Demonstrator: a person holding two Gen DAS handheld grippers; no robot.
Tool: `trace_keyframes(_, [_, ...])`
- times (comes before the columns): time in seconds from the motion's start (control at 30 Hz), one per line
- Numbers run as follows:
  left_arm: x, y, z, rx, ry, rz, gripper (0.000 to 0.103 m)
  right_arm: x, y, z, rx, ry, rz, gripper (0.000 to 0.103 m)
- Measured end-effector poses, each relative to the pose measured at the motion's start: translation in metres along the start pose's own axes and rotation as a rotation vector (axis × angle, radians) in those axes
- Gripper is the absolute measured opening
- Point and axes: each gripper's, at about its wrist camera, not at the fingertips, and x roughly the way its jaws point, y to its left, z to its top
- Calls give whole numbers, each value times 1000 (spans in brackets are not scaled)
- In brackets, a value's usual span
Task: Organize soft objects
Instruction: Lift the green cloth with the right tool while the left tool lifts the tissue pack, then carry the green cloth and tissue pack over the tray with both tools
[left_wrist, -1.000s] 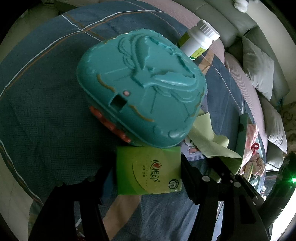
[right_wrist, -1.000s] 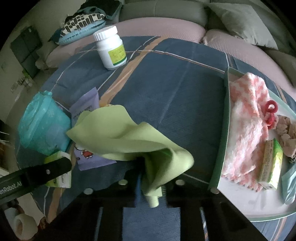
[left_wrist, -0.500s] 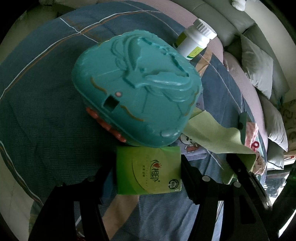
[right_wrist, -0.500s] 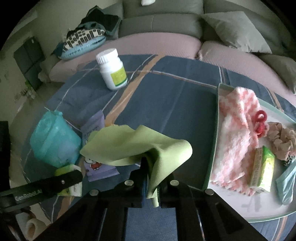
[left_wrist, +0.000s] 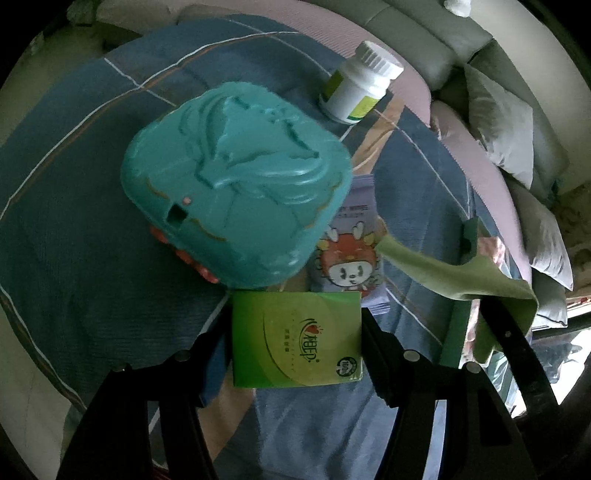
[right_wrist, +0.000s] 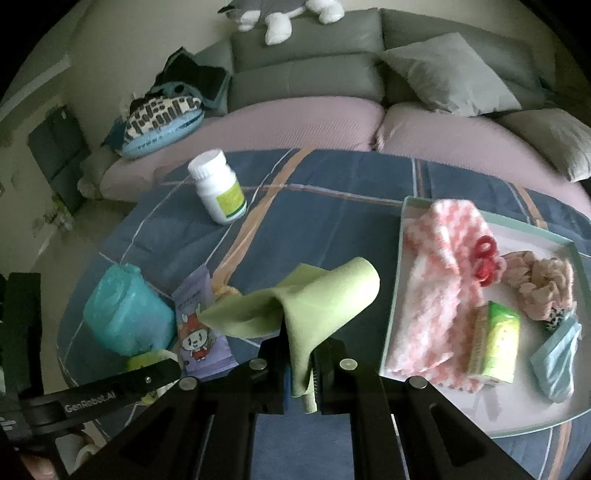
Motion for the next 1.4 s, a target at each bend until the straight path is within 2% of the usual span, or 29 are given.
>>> trace_keyframes(0.37, [-26,-25,-3,73,-77,-3,66,-44,-29,10,57,-136,-6,9])
trace_keyframes(0.57, [-35,-50,-1,132,-114,2,66,-80,-60,11,131,-236,-33,9])
trace_keyframes(0.7, [-41,-70,-2,181,-127,1,66,-107,-92,8,204,-305,-83,9])
trace_keyframes(1.1, [-52,-173,-16,441,-165,-28,66,-150,-194,-21,465,-373,-206,9])
trace_keyframes(1.4, [-33,-249,-28,617,-167,-19,66,-153,-229,-36,563,-364,-239,9])
